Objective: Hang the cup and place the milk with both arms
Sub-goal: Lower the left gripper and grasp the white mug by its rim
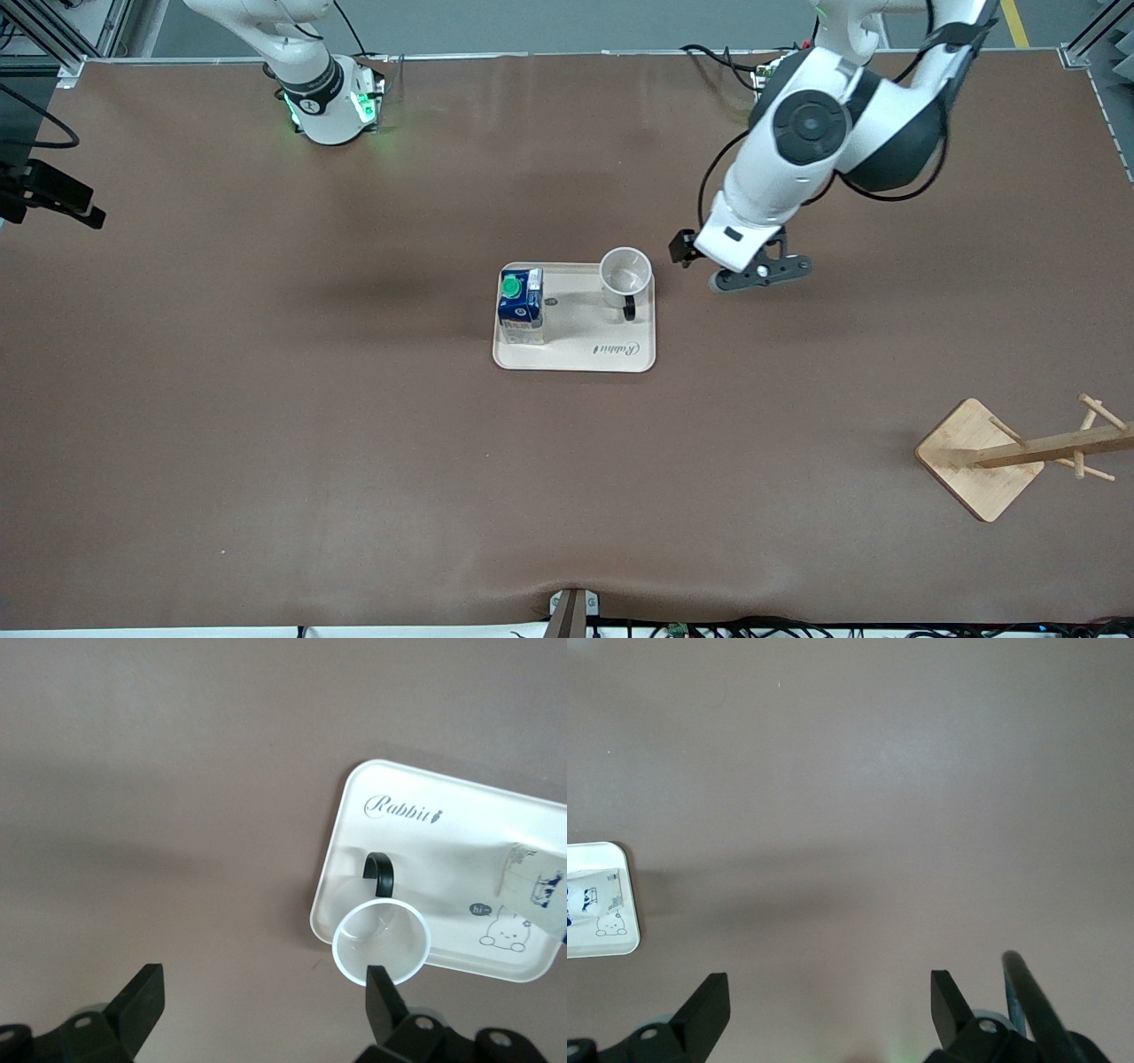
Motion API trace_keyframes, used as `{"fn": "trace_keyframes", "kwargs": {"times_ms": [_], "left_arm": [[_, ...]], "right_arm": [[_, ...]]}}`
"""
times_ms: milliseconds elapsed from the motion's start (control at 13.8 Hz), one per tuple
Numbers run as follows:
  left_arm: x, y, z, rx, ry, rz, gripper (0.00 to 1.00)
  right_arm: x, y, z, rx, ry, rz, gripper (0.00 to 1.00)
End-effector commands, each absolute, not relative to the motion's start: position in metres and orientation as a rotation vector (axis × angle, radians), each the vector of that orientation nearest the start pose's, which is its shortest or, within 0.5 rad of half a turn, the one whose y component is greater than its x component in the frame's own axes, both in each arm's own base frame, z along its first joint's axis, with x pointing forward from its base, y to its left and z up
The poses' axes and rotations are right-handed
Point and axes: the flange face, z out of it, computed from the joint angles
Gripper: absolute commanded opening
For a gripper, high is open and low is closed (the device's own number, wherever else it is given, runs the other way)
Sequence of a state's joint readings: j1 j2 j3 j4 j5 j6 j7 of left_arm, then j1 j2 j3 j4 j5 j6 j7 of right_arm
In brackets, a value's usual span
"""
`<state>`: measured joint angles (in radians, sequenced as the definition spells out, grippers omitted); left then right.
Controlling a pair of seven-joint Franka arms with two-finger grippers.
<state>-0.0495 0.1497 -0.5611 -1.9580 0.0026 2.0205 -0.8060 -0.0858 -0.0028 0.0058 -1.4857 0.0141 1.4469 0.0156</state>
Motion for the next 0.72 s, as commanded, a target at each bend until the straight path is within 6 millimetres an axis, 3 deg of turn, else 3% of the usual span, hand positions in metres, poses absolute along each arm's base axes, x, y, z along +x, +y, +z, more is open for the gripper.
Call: {"fn": "trace_keyframes", "kwargs": {"times_ms": [0, 72, 289, 651], "left_arm": [[0.463, -0.357, 0.367, -3.103, -0.338, 0.124, 1.00], [0.460, -0.368, 0.353, -3.086, -0.349, 0.100, 1.00], [0.453, -0.389, 0.316, -3.086, -0.382, 0.101, 0.87], [0.449, -0.399, 0.280, -3.082, -0.350, 0.168, 0.71]], "right_arm": [[0.542, -0.044, 0.658, -3.117, 0.171, 0.049, 1.00], [0.542, -0.044, 0.658, -3.117, 0.171, 0.052, 1.00], [0.546, -0.042, 0.651, -3.109, 0.158, 0.073, 1.00], [0.548, -0.031, 0.643, -3.108, 0.124, 0.111, 1.00]]}}
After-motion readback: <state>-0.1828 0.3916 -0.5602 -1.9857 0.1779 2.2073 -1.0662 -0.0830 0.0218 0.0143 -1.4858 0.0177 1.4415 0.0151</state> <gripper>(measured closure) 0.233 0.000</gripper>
